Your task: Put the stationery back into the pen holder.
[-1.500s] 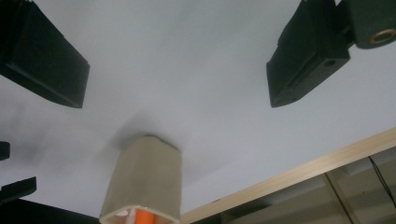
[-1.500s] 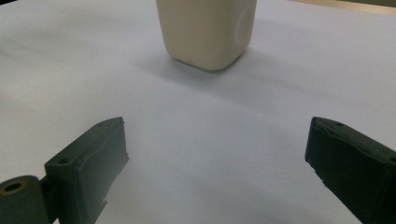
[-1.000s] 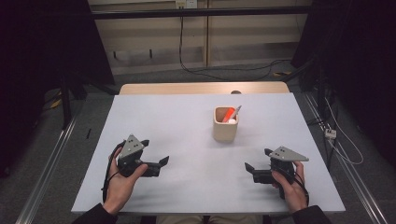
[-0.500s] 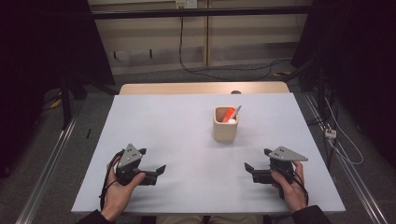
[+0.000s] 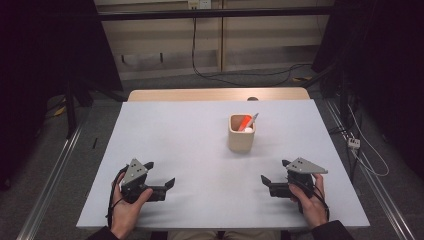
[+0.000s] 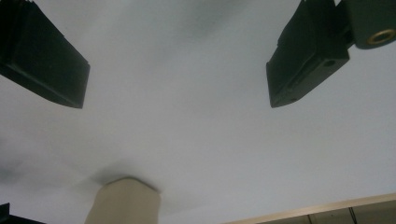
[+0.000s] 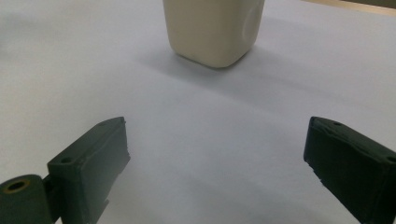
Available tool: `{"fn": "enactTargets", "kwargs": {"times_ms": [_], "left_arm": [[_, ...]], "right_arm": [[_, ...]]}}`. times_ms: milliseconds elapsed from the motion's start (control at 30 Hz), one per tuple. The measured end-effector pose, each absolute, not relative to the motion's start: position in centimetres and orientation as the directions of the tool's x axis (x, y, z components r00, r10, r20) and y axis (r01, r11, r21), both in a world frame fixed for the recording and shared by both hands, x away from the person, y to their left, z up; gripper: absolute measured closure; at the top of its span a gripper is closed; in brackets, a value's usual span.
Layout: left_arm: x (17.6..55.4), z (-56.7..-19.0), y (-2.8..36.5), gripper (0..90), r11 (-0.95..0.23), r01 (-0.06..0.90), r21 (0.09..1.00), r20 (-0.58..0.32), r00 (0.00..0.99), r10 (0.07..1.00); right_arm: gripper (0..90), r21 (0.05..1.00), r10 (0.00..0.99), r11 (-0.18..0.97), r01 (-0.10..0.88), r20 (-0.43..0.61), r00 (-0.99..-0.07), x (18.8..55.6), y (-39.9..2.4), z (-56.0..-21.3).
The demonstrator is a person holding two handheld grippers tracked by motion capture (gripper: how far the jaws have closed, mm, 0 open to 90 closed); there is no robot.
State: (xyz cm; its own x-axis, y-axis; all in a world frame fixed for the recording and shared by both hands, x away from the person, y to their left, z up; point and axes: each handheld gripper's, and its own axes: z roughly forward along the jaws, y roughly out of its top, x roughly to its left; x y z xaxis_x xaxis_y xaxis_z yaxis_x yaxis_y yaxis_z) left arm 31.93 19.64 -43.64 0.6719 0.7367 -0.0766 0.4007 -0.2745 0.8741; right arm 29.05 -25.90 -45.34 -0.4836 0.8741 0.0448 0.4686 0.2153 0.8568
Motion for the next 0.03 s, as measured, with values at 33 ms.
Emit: {"fn": "enactTargets", "kwargs": {"times_ms": [33], "left_arm": [[32.01, -43.69, 19.7, 5.9, -0.272, 0.4, 0.875, -0.077, 0.67, 0.739]], "right_arm": [[6.4, 0.857, 0.873, 0.217, 0.467, 0.043, -0.485, 29.07, -25.91, -45.35]]}}
